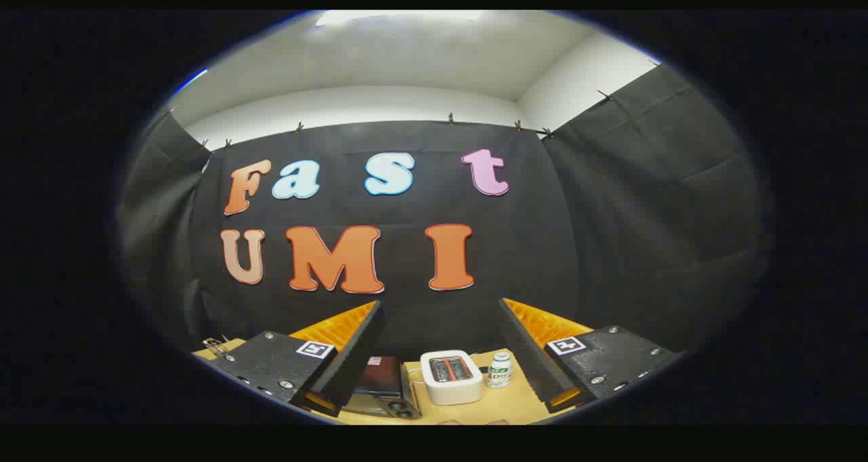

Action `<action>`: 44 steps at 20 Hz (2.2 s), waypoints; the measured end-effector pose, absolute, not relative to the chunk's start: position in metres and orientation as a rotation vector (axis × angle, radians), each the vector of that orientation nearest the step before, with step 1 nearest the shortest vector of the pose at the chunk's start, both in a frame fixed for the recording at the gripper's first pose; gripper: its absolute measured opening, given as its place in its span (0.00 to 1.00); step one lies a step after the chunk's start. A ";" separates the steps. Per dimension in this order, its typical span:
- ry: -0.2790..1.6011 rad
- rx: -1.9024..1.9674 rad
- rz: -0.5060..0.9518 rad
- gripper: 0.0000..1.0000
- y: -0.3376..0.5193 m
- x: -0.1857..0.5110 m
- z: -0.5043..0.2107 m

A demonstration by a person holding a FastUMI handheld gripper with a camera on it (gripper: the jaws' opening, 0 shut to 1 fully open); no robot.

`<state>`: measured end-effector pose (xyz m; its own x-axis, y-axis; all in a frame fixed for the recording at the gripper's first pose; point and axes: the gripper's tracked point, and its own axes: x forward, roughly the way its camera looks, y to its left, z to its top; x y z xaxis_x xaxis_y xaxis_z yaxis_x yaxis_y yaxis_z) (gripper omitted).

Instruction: Open the toaster oven, put the food inside, and close the toaster oven door.

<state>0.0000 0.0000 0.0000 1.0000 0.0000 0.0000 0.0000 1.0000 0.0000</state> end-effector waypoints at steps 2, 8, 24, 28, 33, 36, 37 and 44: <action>-0.008 0.013 0.016 0.98 0.007 -0.002 0.005; 0.009 -0.010 0.048 0.98 0.020 0.001 0.008; 0.013 -0.040 0.172 0.98 0.066 -0.004 0.009; 0.128 -0.080 0.285 0.98 0.113 -0.013 -0.046; 0.308 -0.074 0.404 0.99 0.174 -0.025 -0.130; 0.412 -0.094 0.432 0.99 0.198 -0.026 -0.181; 0.437 -0.103 0.433 0.99 0.204 -0.026 -0.196; 0.494 -0.179 0.362 0.98 0.224 -0.017 -0.266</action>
<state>-0.0167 0.2243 -0.2665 0.8188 0.2956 -0.4921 -0.3810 0.9210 -0.0809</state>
